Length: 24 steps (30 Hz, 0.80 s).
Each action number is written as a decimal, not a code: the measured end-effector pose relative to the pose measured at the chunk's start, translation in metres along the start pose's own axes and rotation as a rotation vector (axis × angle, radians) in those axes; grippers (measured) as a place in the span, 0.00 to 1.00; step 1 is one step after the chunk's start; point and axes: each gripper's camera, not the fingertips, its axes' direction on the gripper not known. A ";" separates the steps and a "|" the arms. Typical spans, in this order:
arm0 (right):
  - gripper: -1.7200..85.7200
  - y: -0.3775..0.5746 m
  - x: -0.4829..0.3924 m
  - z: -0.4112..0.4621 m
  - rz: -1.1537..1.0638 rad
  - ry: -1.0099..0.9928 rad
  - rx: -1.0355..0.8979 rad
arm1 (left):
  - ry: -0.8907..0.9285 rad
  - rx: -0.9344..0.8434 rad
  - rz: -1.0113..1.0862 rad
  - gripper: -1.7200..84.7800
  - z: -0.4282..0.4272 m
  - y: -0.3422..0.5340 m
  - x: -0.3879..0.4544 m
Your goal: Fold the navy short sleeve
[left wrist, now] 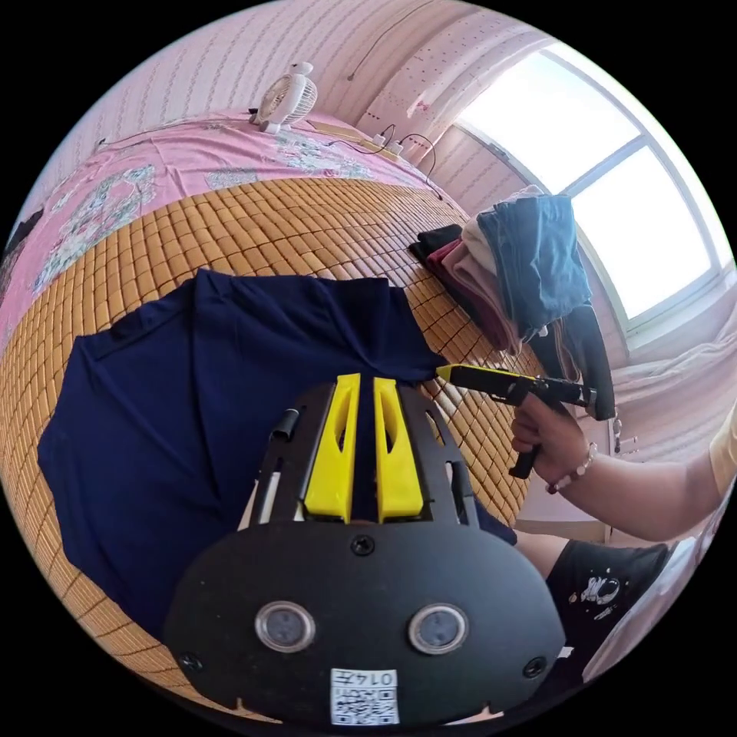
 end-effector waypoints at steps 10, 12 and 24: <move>0.07 -0.021 -0.022 0.015 -0.122 0.042 -0.044 | -0.305 -0.077 0.112 0.07 0.050 -0.097 0.001; 0.05 -0.023 -0.025 0.016 -0.139 0.026 -0.042 | -0.318 -0.099 0.157 0.02 0.051 -0.099 0.000; 0.06 -0.032 -0.035 0.016 -0.177 0.010 -0.051 | -0.227 0.066 -0.079 0.03 0.004 -0.086 -0.033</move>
